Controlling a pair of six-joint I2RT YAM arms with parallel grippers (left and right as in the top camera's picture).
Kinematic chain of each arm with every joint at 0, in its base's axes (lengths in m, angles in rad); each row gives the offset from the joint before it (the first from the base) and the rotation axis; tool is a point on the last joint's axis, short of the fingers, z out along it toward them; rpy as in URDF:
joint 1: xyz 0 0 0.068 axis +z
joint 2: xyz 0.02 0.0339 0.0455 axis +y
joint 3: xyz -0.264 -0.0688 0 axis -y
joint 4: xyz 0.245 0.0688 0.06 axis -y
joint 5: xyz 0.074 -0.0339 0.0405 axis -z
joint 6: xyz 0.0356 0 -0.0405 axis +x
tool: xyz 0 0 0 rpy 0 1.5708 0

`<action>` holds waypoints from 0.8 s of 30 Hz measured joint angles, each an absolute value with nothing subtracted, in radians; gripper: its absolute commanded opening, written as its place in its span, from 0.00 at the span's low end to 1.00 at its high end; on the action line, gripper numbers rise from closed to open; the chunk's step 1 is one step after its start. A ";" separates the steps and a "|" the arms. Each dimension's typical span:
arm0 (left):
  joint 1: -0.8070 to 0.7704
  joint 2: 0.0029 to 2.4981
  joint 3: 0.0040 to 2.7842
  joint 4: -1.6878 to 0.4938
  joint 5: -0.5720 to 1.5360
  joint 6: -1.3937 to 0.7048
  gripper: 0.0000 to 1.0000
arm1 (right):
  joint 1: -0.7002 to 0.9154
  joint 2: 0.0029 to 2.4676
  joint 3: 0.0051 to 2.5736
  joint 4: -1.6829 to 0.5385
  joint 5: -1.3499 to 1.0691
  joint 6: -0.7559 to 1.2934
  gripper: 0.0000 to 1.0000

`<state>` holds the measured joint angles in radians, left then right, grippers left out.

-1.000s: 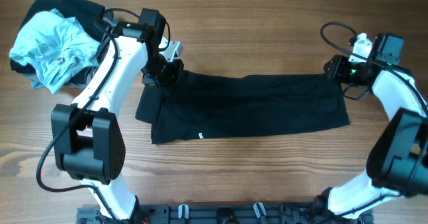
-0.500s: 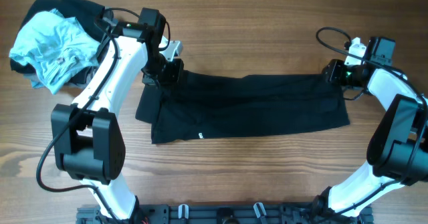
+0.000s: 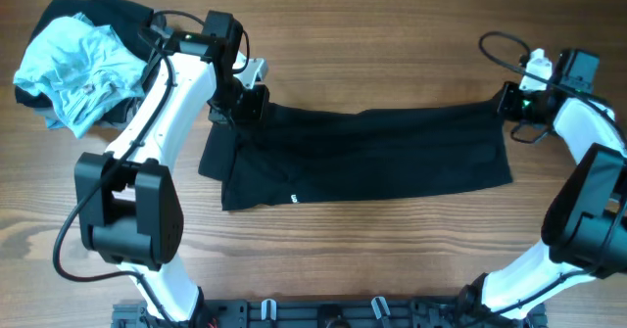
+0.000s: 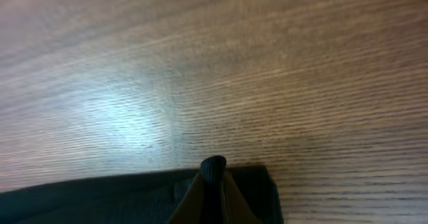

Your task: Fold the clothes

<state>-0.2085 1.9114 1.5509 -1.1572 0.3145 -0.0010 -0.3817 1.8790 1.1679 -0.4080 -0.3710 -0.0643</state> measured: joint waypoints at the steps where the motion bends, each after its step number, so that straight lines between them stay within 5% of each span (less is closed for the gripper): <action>1: -0.208 1.906 1.551 -1.155 0.316 -0.001 0.04 | -0.381 1.871 1.169 -0.413 -0.379 -0.064 0.04; 18: -0.208 1.834 1.473 -1.272 0.316 -0.001 0.05 | -0.381 1.739 1.181 -0.849 -0.154 0.112 0.07; 24: -0.208 1.834 1.394 -1.266 0.315 0.006 0.39 | -0.381 1.739 1.181 -0.852 -0.129 0.131 0.22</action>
